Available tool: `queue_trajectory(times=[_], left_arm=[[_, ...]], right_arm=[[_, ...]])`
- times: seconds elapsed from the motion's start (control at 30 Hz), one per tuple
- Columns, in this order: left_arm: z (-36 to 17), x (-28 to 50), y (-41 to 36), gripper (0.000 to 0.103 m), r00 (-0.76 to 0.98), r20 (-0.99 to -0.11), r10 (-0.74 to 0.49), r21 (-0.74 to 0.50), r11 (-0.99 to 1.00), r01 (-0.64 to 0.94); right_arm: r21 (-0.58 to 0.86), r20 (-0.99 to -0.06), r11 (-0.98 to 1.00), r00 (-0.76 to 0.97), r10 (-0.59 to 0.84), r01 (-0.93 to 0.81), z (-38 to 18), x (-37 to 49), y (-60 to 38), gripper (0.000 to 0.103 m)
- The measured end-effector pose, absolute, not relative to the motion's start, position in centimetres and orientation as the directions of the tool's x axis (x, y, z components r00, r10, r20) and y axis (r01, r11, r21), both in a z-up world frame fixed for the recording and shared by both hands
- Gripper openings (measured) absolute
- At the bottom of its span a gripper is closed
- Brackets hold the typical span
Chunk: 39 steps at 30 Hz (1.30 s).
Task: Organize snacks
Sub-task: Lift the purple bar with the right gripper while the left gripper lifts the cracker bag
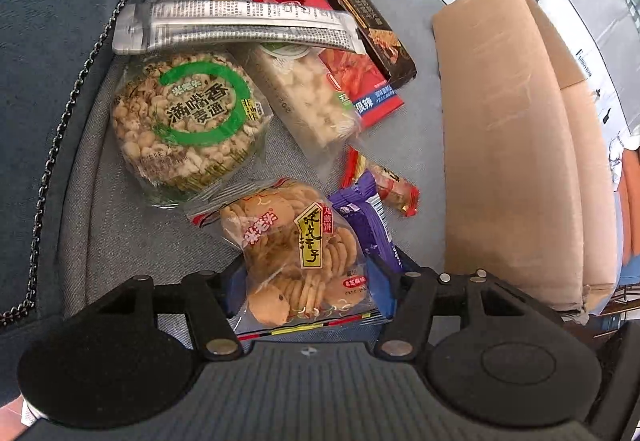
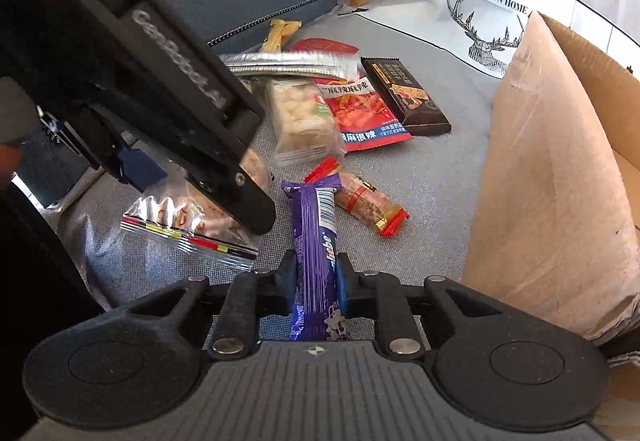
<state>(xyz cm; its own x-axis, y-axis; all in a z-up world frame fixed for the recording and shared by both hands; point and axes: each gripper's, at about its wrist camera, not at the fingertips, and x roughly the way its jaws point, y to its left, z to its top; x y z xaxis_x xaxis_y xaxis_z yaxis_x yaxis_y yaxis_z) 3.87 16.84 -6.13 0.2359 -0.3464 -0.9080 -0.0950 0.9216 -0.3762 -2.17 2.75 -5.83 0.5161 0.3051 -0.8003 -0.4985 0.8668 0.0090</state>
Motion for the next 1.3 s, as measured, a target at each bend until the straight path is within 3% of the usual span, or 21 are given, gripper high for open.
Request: queue_trajectory(times=[0.2,0.5,0.7,0.8,1.0,1.3], left_arm=[[-5.9,3.9,16.4,0.066,0.265,-0.895,-0.358,-0.385,0.921,-0.059],[-3.3,1.3,18.1,0.065,0.439,-0.763,-0.475,-0.524,0.852,0.012],[-2.5,0.5,18.1,0.066,0.497,-0.735,-0.461,-0.519,0.855,0.026],[-1.9,-0.1,18.4,0.066,0.521,-0.712,-0.471,-0.529,0.847,0.043],[-1.0,-1.1,18.7,0.065,0.585,-0.659,-0.473,-0.536,0.841,0.076],[0.9,-3.6,18.1,0.066,0.687,-0.569,-0.452,-0.488,0.858,0.161]], right_arm=[[-0.016,-0.771,0.880,0.566,0.292,-0.475,-5.3,-2.5,2.6,0.017],[-0.029,-0.690,0.903,0.663,0.292,-0.428,-2.1,-4.1,1.4,0.017],[-0.062,-0.702,0.928,0.677,0.221,-0.367,-2.1,-4.2,0.4,0.016],[0.027,-0.691,0.943,0.675,0.257,-0.331,-1.6,-4.0,-1.1,0.016],[0.049,-0.576,0.913,0.735,0.356,-0.404,0.6,-5.9,-1.5,0.017],[0.048,-0.433,0.932,0.834,0.343,-0.359,4.7,-7.0,-5.3,0.017]])
